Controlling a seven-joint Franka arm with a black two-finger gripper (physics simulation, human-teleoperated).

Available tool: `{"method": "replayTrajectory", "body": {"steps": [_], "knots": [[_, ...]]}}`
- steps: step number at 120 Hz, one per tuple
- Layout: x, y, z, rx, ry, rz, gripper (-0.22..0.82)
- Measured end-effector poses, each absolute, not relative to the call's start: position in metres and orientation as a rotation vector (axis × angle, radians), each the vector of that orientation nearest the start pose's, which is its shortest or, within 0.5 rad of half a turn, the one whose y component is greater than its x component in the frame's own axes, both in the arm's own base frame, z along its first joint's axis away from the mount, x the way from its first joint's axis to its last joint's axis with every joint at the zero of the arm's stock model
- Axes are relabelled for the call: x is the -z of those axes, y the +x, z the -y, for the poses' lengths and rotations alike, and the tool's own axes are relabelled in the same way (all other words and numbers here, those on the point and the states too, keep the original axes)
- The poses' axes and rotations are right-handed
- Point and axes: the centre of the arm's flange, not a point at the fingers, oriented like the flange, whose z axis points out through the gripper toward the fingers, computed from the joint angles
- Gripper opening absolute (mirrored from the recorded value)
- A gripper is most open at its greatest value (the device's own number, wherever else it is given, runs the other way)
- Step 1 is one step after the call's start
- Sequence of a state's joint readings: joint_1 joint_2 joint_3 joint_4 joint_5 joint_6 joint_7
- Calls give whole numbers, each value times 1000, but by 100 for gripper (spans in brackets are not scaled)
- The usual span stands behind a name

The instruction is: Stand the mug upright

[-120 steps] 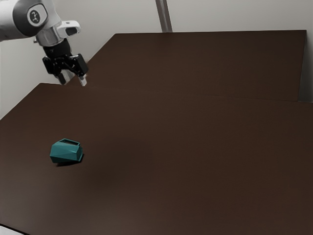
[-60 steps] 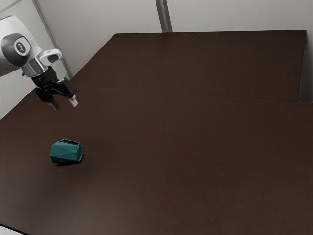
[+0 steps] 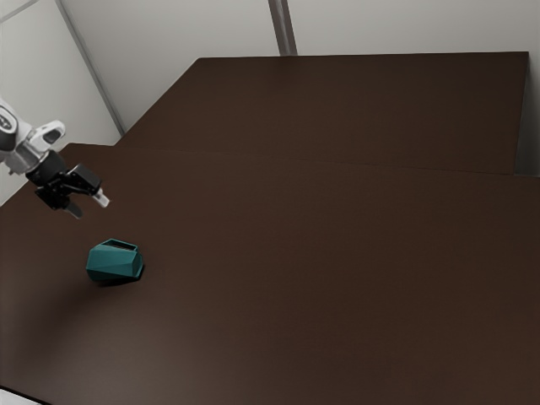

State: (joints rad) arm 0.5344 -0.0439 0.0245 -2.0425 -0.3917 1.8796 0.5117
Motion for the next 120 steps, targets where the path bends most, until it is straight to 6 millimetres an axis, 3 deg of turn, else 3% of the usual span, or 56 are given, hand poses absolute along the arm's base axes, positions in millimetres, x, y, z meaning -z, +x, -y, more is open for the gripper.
{"method": "replayTrajectory", "body": {"steps": [41,81,95,120], "knots": [[-435,437,-301,225,-3538,383,58],[-399,410,-332,186,-3632,546,58],[-387,410,-336,146,-3657,575,58],[-370,428,-340,89,-3698,563,58]]}}
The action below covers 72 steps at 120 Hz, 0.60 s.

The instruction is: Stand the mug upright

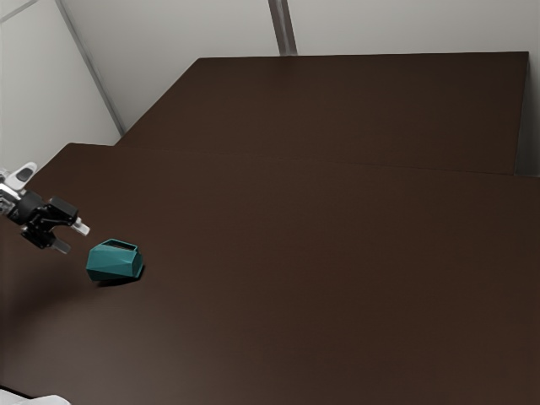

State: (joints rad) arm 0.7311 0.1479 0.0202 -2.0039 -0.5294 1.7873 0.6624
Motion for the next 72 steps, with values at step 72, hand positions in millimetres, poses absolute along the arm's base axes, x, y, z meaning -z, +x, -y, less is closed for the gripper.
{"method": "replayTrajectory", "body": {"steps": [72], "knots": [[-304,429,-355,-4,2272,-453,58]]}}
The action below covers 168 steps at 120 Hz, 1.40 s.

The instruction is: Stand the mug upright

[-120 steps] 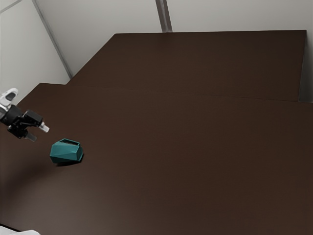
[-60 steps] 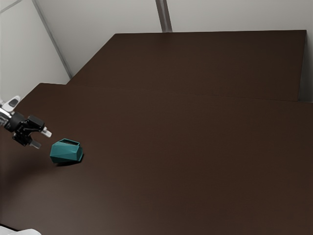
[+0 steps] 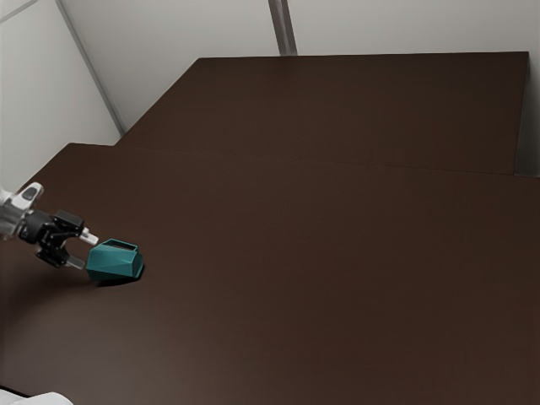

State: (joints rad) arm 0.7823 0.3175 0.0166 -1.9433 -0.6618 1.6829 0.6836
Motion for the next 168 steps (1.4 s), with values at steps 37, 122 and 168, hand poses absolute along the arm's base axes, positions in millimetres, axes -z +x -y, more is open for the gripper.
{"method": "replayTrajectory", "body": {"steps": [37,122,168], "knots": [[-286,437,-349,-26,2208,-449,58],[-280,448,-335,-64,2174,-395,12],[-311,458,-322,-102,2215,-322,-14]]}}
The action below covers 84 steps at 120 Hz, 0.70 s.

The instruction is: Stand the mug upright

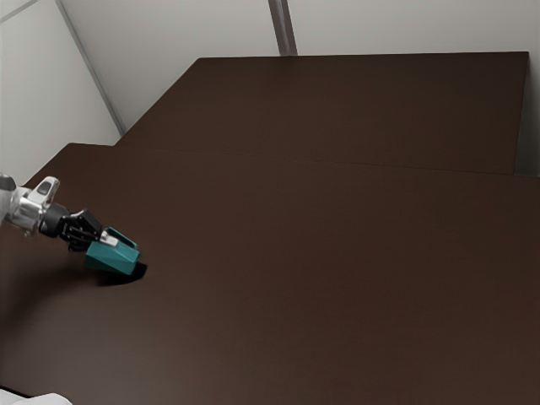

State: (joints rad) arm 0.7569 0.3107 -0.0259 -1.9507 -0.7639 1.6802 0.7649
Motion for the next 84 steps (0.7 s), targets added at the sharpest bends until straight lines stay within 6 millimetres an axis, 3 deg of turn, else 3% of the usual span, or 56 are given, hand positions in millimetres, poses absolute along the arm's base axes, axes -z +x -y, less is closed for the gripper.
{"method": "replayTrajectory", "body": {"steps": [19,43,66,84], "knots": [[-337,470,-300,-106,2262,-240,-15],[-366,499,-247,-73,2348,-79,-16],[-407,509,-214,-61,2499,81,-16],[-425,513,-184,-26,2615,218,-16]]}}
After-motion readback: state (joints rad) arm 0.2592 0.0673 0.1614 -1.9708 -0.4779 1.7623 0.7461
